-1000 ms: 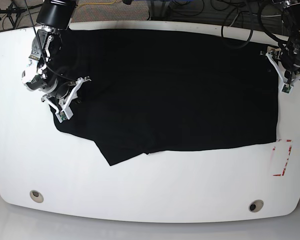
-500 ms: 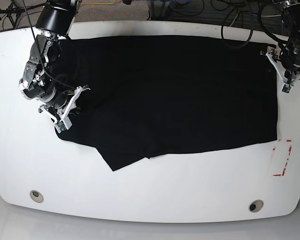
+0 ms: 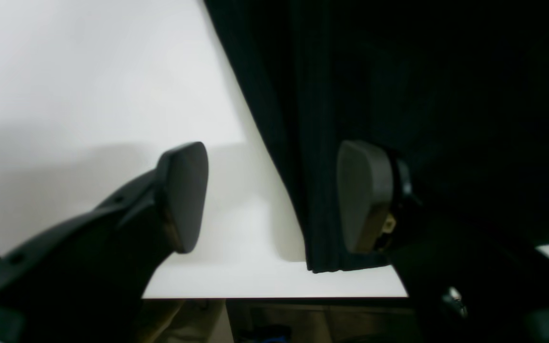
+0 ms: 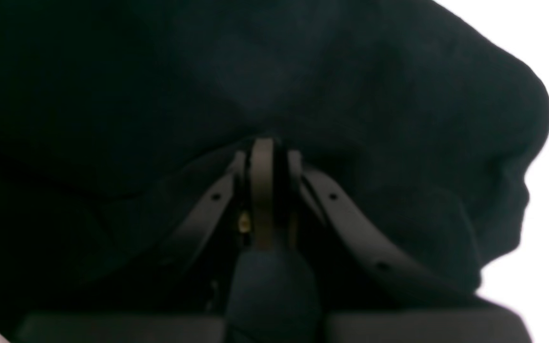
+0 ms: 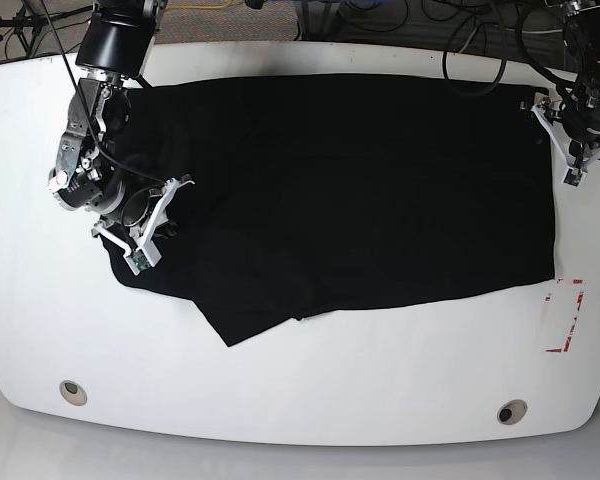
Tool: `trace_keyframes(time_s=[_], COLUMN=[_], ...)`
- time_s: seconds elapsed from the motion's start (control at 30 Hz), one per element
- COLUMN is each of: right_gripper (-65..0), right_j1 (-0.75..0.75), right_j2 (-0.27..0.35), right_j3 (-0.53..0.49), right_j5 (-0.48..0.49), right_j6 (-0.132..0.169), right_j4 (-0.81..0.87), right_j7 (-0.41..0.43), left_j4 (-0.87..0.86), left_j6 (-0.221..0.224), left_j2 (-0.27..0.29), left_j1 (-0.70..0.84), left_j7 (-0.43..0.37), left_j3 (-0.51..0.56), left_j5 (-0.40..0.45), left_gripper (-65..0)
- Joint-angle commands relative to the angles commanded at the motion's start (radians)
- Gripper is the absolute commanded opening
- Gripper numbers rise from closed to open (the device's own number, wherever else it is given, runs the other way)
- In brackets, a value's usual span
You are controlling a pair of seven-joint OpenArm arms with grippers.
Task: Fold the T-shirt properly
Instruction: 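Slide the right gripper down the shirt's side toward the hem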
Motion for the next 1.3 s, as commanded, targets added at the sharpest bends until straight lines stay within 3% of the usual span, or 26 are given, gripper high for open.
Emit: trace_keyframes(time_s=[0.1, 0.2, 0.47, 0.53, 0.67, 0.9, 0.97, 1.1, 1.3], right_gripper=[-64.0, -59.1, -22.4, -17.1, -16.2, -16.3, -16.3, -16.3, -16.3], right_j1=[0.011, 0.015, 0.015, 0.015, 0.012, 0.011, 0.029, 0.098, 0.212], right_j2=[-0.003, -0.003, 0.021, 0.034, 0.051, 0.046, 0.044, 0.052, 0.095], right_j3=[0.0, 0.0, 0.003, 0.003, 0.026, 0.16, 0.21, 0.219, 0.195], right_j5=[0.0, -0.002, 0.003, 0.009, 0.009, 0.0, 0.0, -0.002, -0.002], right_j6=[0.0, 0.0, 0.0, 0.0, 0.0, 0.0, 0.0, 0.0, 0.0], right_j4=[0.0, 0.0, 0.009, 0.011, 0.025, 0.018, -0.029, -0.12, -0.338], right_j7=[0.0, 0.0, 0.0, 0.0, -0.006, -0.006, -0.002, 0.008, 0.121], left_j4=[0.0, 0.0, 0.0, 0.002, 0.002, 0.008, 0.008, 0.009, 0.052], left_j6=[0.0, 0.0, 0.0, 0.0, 0.0, 0.0, 0.0, 0.0, 0.0], left_j2=[0.0, 0.0, -0.002, -0.002, -0.002, -0.002, -0.002, 0.0, 0.003], left_j1=[0.002, 0.003, 0.003, 0.003, -0.002, -0.023, -0.049, -0.078, -0.15], left_j7=[0.0, 0.0, 0.0, 0.0, 0.0, 0.0, 0.0, 0.0, 0.0], left_j3=[0.0, 0.0, 0.0, 0.0, 0.0, -0.006, -0.008, -0.008, -0.009], left_j5=[0.0, 0.0, 0.0, 0.0, 0.0, -0.008, -0.008, -0.008, -0.003], left_gripper=[-24.7, -24.7, -24.7, -24.7, -24.7, -24.7, -24.7, -24.7, -24.7])
